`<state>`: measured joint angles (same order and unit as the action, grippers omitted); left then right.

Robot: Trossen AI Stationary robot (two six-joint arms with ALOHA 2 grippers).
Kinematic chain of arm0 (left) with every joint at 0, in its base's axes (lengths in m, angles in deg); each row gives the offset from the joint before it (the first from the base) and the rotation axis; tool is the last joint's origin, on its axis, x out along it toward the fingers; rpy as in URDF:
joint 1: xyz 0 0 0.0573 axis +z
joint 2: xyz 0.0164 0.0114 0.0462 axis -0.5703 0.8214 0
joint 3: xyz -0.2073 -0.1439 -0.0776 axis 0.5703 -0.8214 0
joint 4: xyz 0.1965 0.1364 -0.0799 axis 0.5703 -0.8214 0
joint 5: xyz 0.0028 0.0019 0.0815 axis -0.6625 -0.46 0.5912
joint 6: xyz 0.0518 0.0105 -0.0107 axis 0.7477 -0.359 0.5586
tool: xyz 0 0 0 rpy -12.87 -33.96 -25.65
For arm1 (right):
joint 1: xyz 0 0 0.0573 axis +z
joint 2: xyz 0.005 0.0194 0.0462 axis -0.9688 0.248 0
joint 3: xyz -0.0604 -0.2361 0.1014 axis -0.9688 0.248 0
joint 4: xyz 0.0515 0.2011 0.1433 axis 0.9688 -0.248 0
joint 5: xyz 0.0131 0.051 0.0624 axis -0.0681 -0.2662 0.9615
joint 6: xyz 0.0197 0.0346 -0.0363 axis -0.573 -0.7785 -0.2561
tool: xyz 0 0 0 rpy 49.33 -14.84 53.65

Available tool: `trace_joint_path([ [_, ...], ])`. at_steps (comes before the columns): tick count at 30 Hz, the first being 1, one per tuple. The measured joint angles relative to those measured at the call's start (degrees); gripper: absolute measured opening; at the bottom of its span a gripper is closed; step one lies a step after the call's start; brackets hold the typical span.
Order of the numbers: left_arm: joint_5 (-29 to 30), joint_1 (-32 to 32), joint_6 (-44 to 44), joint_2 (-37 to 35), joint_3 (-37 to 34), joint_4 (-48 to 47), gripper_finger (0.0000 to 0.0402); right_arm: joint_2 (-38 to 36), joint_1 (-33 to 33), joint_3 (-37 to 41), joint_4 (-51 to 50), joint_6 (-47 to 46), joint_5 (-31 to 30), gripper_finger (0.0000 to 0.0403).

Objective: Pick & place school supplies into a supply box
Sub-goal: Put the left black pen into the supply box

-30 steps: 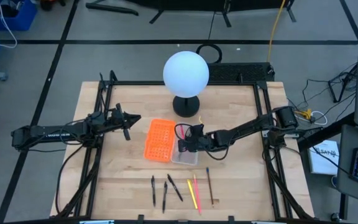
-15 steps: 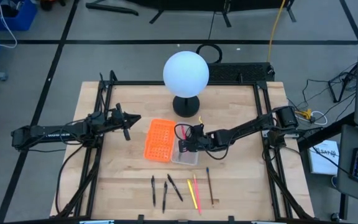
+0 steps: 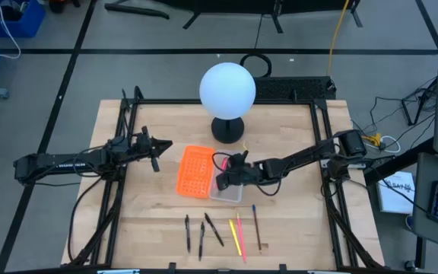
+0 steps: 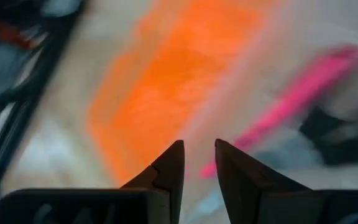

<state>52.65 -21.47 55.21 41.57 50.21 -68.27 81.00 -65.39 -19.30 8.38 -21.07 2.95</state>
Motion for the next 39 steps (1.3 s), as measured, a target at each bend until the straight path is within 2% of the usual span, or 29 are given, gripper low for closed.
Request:
trace_joint_path([
  [2,0.0,0.0,0.4,0.0,0.0,0.0,0.0042,-0.9,1.2,0.0,2.9,8.5,2.0,0.0085],
  [4,-0.3,0.0,0.4,0.0,0.0,-0.3,0.0042,-1.7,2.8,-0.1,3.9,16.6,0.8,0.0081],
  [8,-3.5,0.0,1.0,0.3,0.0,-1.7,0.0042,-2.0,6.5,0.0,8.0,28.3,-11.1,0.0071],
  [12,-3.6,0.0,1.0,0.3,0.0,-1.9,0.0042,-4.2,8.2,0.0,4.3,39.4,-13.2,0.0058],
  [15,-5.2,-0.1,1.8,0.3,0.0,-4.1,0.0042,-9.3,8.8,0.6,-0.7,41.6,-16.3,0.0040],
  [18,-8.4,-0.1,3.6,0.3,0.0,-3.9,0.0042,-16.6,8.5,5.0,-0.2,42.7,-16.3,0.0012],
  [22,-9.0,-0.1,4.7,0.3,0.0,-3.5,0.0042,-26.6,8.6,13.1,8.2,44.6,-14.4,0.0011],
  [25,-8.7,-0.1,5.2,0.3,0.0,-2.9,0.0042,-33.3,9.8,20.2,19.2,52.3,-12.0,0.0022],
  [28,-5.3,-0.1,6.5,0.3,0.0,-1.0,0.0042,-36.9,11.2,27.5,31.9,60.8,-11.7,0.0026],
  [31,-2.5,-0.1,6.6,0.2,0.0,-2.6,0.0042,-39.1,10.8,34.4,43.5,63.1,-13.1,0.0019],
  [34,-0.7,-0.1,6.4,0.7,0.0,-3.2,0.0042,-41.0,10.0,40.5,48.9,64.3,-16.4,0.0008],
  [39,-0.4,-0.1,6.4,0.7,0.0,0.7,0.0042,-44.0,8.2,48.9,52.7,61.9,-17.7,0.0001],
])
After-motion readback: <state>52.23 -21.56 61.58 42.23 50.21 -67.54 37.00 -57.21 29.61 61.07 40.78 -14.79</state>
